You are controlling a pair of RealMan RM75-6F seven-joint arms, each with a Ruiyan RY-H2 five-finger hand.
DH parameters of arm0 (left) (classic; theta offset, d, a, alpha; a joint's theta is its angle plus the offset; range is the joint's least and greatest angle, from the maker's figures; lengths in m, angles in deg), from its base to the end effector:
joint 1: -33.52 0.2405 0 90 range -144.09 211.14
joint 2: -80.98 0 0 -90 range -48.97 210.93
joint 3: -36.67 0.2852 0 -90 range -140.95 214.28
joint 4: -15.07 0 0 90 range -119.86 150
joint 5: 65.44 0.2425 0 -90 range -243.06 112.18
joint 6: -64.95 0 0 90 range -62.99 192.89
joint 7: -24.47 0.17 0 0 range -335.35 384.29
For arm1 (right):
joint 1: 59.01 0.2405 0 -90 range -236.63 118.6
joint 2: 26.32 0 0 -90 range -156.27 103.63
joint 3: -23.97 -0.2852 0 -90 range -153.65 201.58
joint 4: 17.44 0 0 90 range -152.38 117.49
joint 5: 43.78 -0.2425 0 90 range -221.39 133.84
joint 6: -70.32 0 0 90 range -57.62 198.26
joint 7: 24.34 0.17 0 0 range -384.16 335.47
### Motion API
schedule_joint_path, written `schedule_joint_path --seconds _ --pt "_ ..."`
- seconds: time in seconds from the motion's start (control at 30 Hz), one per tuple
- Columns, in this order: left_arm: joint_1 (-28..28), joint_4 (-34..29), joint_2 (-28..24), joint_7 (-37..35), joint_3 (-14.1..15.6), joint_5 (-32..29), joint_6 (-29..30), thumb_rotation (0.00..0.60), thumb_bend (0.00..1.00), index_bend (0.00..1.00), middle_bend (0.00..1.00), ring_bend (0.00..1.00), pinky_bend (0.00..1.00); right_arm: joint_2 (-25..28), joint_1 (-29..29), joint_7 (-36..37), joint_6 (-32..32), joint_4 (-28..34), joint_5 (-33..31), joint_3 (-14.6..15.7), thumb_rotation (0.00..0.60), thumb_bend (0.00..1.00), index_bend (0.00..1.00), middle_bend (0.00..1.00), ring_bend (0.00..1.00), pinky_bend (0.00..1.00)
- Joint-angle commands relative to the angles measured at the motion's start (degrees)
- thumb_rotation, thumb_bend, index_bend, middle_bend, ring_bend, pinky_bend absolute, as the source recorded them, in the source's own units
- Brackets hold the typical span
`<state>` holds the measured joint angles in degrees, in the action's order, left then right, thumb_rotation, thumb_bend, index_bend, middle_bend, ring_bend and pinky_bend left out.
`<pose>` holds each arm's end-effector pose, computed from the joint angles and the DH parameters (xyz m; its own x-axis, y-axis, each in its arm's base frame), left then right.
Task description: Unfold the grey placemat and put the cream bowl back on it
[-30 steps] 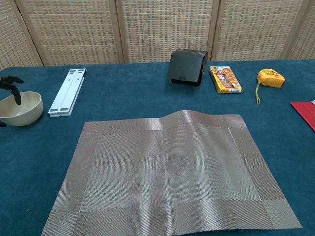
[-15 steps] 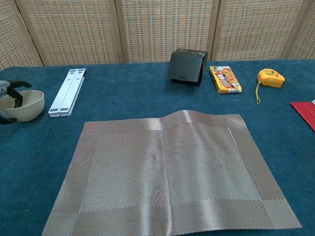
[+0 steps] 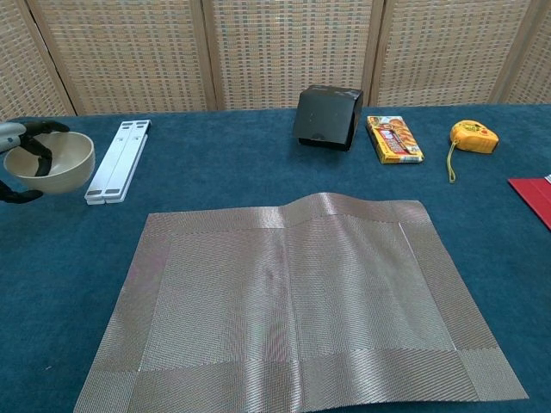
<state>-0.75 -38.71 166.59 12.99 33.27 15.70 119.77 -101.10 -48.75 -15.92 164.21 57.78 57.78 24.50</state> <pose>-0.3451 0.4198 0.0264 0.5240 0.2214 0.8224 0.8478 -0.2276 -0.4789 -0.3266 -0.2258 0.0969 0.3471 0.0905 0.9335 -0.8594 -0.3679 0.3552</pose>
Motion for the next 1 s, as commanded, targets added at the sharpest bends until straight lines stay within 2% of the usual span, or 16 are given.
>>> schedule_joint_path --seconds 0.03,0.17,0.23,0.37,0.6,0.8,1.0 --pt "-2.57 -11.72 -4.68 2.23 0.47 5.87 3.27 0.6 0.49 0.66 0.0 0.0 0.0 0.04 0.05 0.05 -0.13 0.06 -0.04 0.02 0.6 0.0 0.01 0.0 0.0 0.0" --pt "-6.77 -21.56 -6.09 8.75 -0.01 8.99 1.04 0.6 0.49 0.66 0.0 0.0 0.0 0.13 0.05 0.18 -0.06 0.12 -0.19 -0.1 0.6 0.0 0.01 0.0 0.0 0.0" --pt "-8.22 -24.42 -5.97 11.13 -0.42 8.98 -0.62 0.6 0.49 0.66 0.0 0.0 0.0 0.2 0.02 0.25 0.01 0.14 -0.32 -0.2 0.6 0.0 0.01 0.0 0.0 0.0" --pt "-13.35 -30.4 -2.86 17.24 -1.59 7.64 -7.89 0.6 0.49 0.66 0.0 0.0 0.0 0.4 -0.17 0.72 0.07 -0.12 -1.17 -0.57 0.6 0.0 0.01 0.0 0.0 0.0" --pt "-17.53 -32.11 3.76 27.31 -2.07 1.51 -14.99 0.6 0.49 0.66 0.0 0.0 0.0 0.64 -0.48 1.71 0.23 -0.59 -2.31 -1.07 0.6 0.0 0.01 0.0 0.0 0.0" --pt "-18.33 -32.2 6.89 30.4 -1.73 0.3 -14.37 0.6 0.49 0.65 0.0 0.0 0.0 0.83 -0.62 2.42 0.51 -0.82 -2.7 -1.38 0.6 0.0 0.01 0.0 0.0 0.0" --pt "-19.07 -32.74 7.54 34.07 -1.04 -1.34 -14.79 0.6 0.48 0.65 0.0 0.0 0.0 0.78 -0.49 2.52 0.22 -0.92 -2.69 -1.38 0.6 0.0 0.01 0.0 0.0 0.0"
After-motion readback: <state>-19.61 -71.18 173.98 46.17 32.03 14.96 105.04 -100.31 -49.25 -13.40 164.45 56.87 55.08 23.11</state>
